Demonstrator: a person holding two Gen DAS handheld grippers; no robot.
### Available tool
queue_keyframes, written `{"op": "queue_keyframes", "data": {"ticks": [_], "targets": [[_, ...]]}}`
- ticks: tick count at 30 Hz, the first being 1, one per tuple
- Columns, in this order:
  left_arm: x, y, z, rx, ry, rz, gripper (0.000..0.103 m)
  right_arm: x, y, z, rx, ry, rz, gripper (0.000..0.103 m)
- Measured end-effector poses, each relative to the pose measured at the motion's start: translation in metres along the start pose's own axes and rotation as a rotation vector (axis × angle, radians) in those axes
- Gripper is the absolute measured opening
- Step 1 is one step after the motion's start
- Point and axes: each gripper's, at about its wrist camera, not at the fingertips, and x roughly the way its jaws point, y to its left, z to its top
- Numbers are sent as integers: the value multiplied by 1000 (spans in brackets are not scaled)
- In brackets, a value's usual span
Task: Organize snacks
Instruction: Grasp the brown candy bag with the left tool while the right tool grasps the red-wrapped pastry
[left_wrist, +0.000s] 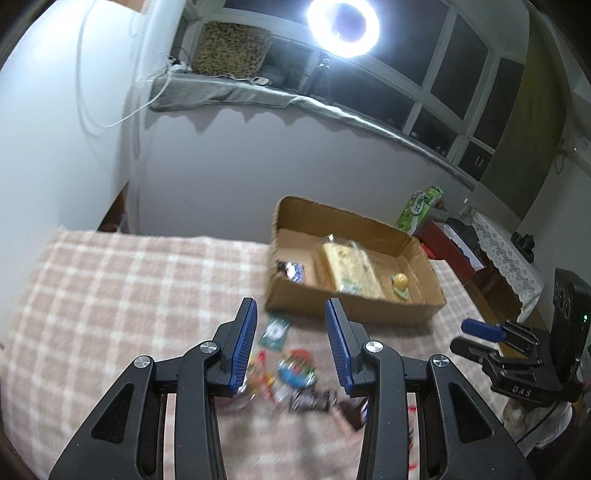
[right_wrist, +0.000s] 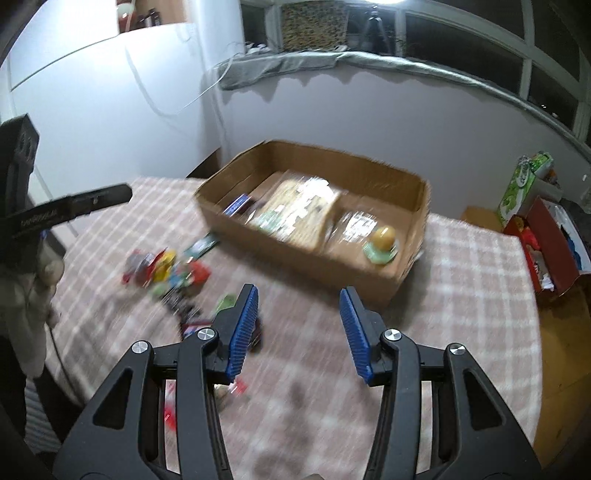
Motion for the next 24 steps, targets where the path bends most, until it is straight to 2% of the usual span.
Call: {"op": "queue_keyframes", "data": {"ticks": [5, 7, 8, 9, 10, 13, 15, 18, 24], "targets": [[-10, 16, -18, -18, 19, 17, 37, -3, 19, -27, 16, 48, 47, 48], [-11, 21, -25, -24, 32, 27, 37, -2, 25, -37, 45, 71, 69, 56], [-10, 24, -27, -29, 38, 31, 37, -2, 28, -42, 60, 75, 74, 68], [-10, 26, -30, -33, 40, 32, 37, -3, 31, -46, 72, 73, 78, 75], [-9, 28, -32, -41, 45, 33, 37, -2, 33, -48, 76, 72, 80, 76], [-2, 33, -35, -45, 66, 31, 38, 3, 45, -55, 60, 81, 58, 76], [4, 39, -35, -58, 77, 32, 43, 8, 52, -57, 55, 91, 52, 76], [21, 48, -32, -76, 112, 32, 43, 19, 62, -62, 49, 116, 52, 76], [54, 66, -31, -141, 196, 5, 43, 31, 79, -67, -14, 119, -14, 76]]}}
